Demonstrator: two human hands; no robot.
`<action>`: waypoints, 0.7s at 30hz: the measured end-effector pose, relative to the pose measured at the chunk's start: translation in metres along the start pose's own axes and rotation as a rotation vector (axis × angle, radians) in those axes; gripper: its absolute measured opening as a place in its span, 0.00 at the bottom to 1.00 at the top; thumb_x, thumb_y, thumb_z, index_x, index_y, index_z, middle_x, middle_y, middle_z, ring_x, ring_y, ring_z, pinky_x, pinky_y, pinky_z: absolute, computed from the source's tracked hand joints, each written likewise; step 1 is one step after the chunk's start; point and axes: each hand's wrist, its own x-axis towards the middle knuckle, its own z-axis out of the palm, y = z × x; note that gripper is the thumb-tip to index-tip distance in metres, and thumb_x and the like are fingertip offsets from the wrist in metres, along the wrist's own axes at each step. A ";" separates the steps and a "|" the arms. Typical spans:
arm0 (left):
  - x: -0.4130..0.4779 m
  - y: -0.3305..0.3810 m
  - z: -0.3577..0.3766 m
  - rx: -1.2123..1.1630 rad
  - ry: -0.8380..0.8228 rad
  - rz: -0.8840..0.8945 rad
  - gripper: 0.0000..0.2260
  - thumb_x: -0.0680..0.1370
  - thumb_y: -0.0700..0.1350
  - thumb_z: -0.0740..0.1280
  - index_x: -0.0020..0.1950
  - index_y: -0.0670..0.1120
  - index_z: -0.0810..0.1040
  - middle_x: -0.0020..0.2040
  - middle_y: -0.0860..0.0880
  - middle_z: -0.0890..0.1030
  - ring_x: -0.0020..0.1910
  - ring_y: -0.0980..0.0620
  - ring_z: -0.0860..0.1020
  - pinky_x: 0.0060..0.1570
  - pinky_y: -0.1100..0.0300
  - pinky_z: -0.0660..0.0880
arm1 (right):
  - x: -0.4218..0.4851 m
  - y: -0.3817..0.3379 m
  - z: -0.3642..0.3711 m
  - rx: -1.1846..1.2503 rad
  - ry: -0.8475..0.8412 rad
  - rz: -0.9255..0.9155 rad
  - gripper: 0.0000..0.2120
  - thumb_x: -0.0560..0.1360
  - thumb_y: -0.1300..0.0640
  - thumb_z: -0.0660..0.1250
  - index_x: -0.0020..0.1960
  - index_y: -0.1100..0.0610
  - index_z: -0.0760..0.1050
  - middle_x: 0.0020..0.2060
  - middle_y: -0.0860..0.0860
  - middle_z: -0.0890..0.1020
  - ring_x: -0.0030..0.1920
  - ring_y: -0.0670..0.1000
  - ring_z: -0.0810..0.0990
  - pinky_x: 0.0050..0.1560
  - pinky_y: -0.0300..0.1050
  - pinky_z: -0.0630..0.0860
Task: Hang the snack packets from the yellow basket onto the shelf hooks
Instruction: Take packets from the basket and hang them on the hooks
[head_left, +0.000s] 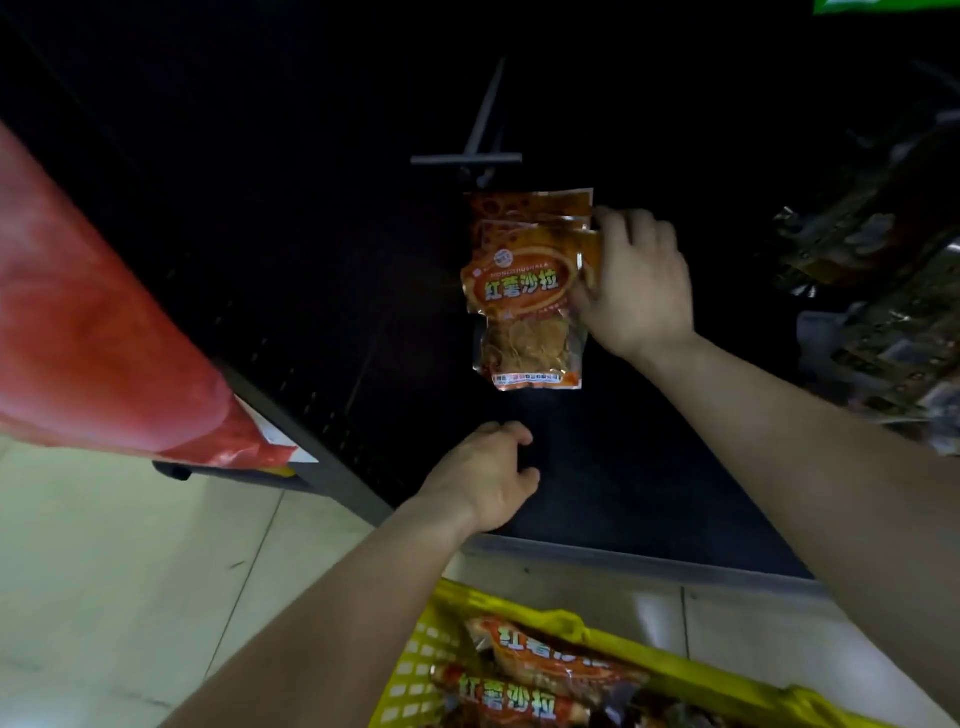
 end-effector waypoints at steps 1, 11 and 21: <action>0.004 0.001 0.001 -0.010 0.003 0.004 0.23 0.80 0.51 0.66 0.75 0.54 0.67 0.72 0.51 0.69 0.69 0.50 0.72 0.67 0.52 0.73 | -0.015 0.008 -0.003 0.044 0.043 0.008 0.27 0.75 0.50 0.68 0.70 0.57 0.67 0.63 0.61 0.73 0.61 0.63 0.72 0.56 0.59 0.74; 0.078 0.005 0.018 0.083 0.007 -0.109 0.37 0.80 0.52 0.66 0.81 0.59 0.46 0.82 0.50 0.51 0.77 0.44 0.60 0.69 0.46 0.69 | -0.085 0.036 0.077 0.170 -0.830 -0.048 0.34 0.80 0.49 0.63 0.80 0.42 0.50 0.77 0.53 0.60 0.73 0.58 0.65 0.69 0.54 0.70; 0.124 -0.004 0.014 0.124 0.048 -0.098 0.37 0.80 0.51 0.66 0.81 0.61 0.44 0.81 0.54 0.44 0.79 0.43 0.54 0.73 0.46 0.64 | -0.048 0.039 0.096 0.090 -0.850 0.003 0.40 0.80 0.43 0.62 0.80 0.41 0.37 0.81 0.46 0.39 0.78 0.60 0.49 0.74 0.60 0.61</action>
